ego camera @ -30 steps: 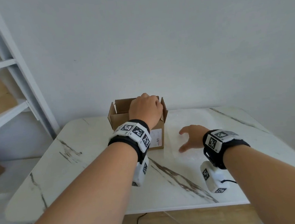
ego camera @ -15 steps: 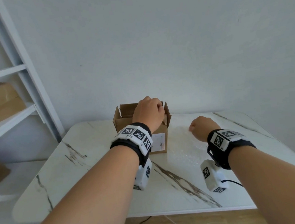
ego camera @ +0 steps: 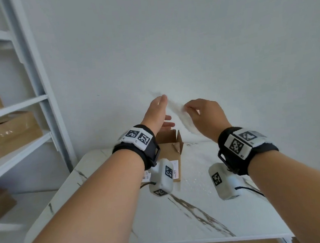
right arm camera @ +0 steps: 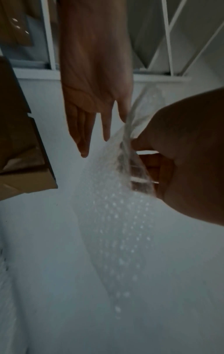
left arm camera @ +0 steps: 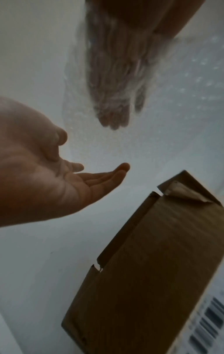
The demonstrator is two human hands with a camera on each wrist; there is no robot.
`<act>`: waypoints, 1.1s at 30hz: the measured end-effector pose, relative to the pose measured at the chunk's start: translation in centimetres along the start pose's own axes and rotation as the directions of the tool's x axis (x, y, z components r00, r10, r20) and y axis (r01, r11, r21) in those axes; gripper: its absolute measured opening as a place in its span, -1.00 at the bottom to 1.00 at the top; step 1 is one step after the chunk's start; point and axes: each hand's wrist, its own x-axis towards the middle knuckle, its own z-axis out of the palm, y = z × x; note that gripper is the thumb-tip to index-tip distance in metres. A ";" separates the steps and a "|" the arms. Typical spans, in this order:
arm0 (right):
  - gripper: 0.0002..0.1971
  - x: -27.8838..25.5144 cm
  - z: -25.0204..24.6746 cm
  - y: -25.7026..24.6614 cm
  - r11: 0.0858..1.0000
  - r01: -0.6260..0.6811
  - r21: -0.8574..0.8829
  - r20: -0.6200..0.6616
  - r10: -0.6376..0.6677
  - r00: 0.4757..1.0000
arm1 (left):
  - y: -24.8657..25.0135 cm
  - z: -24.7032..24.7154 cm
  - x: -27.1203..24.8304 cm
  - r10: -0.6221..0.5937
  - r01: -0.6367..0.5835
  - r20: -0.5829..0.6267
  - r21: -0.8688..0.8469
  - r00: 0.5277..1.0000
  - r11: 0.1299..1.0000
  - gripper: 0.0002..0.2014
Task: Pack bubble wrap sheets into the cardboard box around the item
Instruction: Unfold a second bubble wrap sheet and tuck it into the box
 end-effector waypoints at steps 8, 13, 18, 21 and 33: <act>-0.76 -1.0 1.5 -0.9 0.984 0.167 0.063 0.118 -0.173 0.978 | -0.2 -3.4 -0.3 -0.066 0.069 0.086 -0.036 0.994 0.997 -0.49; -0.74 -1.2 1.8 -0.5 0.997 -0.009 0.080 0.246 -0.010 0.969 | -1.3 -3.9 -1.1 -0.029 0.026 0.023 0.111 0.999 0.994 -0.30; -0.24 -1.0 0.9 1.1 0.923 -0.357 0.143 0.392 0.279 0.877 | -1.3 -5.6 -1.2 0.067 -0.065 -0.164 0.017 0.984 0.998 -0.27; -0.10 -0.8 0.7 1.6 0.820 -0.421 0.389 0.363 0.284 0.888 | -0.9 -6.1 -1.8 0.093 -0.091 -0.169 0.020 0.981 0.996 -0.33; -0.72 0.7 -0.7 0.0 0.904 -0.284 0.320 0.133 0.254 0.958 | 0.1 -8.8 -2.5 0.232 -0.102 -0.180 0.537 0.956 0.837 -0.67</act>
